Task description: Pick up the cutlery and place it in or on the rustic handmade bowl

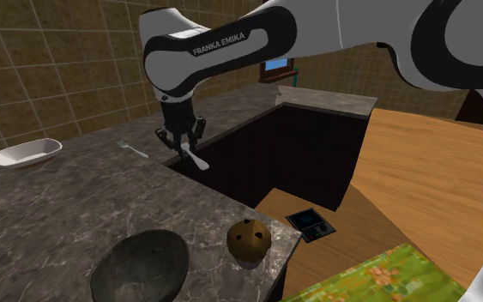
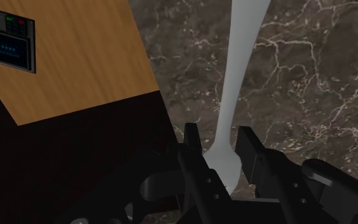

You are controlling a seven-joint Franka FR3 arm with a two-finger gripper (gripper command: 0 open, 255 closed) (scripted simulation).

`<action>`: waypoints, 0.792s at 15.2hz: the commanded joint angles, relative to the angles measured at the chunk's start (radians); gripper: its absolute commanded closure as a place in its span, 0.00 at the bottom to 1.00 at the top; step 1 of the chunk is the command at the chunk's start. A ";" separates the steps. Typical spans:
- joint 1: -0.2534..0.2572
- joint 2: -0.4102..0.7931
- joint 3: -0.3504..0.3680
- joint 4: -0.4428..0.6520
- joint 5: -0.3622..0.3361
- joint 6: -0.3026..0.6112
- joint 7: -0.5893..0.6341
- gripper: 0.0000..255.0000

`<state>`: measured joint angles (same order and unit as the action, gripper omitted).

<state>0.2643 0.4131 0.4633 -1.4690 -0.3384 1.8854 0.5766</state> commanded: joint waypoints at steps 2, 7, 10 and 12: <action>0.017 -0.029 0.013 -0.038 0.006 0.004 0.035 1.00; 0.064 -0.091 0.048 -0.139 0.017 0.030 0.132 1.00; 0.097 -0.116 0.069 -0.182 0.020 0.039 0.193 1.00; 0.121 -0.128 0.083 -0.204 0.021 0.042 0.235 1.00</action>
<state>0.3676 0.2852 0.5384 -1.6728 -0.3153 1.9322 0.7848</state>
